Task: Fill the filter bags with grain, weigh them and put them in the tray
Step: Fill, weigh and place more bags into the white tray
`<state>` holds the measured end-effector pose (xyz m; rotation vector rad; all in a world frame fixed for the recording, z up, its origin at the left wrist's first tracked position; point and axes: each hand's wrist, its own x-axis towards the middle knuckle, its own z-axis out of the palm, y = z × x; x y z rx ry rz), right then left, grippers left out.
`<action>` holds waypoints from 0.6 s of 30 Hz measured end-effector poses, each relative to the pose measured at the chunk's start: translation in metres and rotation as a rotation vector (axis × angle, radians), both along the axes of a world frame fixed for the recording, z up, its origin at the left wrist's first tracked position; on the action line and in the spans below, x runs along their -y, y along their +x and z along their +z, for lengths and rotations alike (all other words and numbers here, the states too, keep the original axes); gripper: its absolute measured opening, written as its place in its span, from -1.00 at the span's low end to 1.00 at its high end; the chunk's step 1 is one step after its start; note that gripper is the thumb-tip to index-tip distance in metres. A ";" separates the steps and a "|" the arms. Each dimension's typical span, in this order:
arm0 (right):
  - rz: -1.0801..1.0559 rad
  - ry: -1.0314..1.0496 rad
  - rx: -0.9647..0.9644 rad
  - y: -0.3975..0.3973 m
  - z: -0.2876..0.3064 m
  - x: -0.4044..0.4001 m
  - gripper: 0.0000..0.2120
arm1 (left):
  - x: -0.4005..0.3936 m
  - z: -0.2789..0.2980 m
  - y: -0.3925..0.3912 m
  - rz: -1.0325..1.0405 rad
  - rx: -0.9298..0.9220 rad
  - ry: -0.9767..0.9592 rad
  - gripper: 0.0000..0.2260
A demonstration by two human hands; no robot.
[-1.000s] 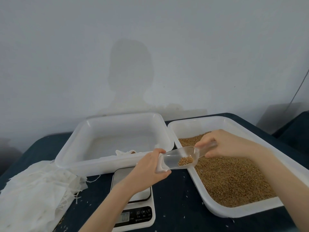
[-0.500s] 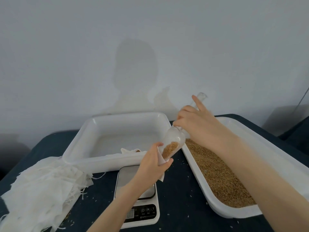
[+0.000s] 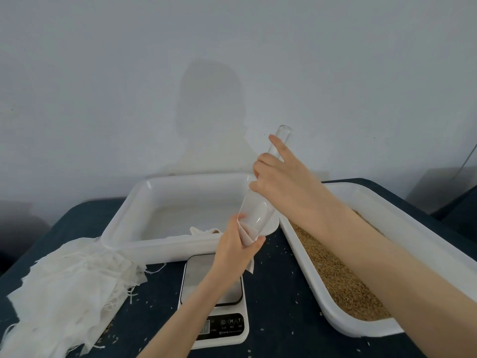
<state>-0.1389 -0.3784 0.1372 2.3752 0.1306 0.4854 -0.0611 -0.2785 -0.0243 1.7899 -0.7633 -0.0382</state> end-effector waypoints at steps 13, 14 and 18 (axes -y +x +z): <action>-0.069 0.086 0.011 -0.017 0.001 0.025 -0.51 | -0.012 0.014 0.004 -0.009 0.084 0.090 -0.66; -0.108 0.131 -0.014 -0.019 0.001 0.032 -0.48 | -0.015 0.015 0.006 -0.030 0.087 0.110 -0.72; -0.277 0.348 -0.118 -0.030 -0.012 0.064 -0.57 | -0.024 0.017 0.013 -0.128 -0.028 0.104 -0.85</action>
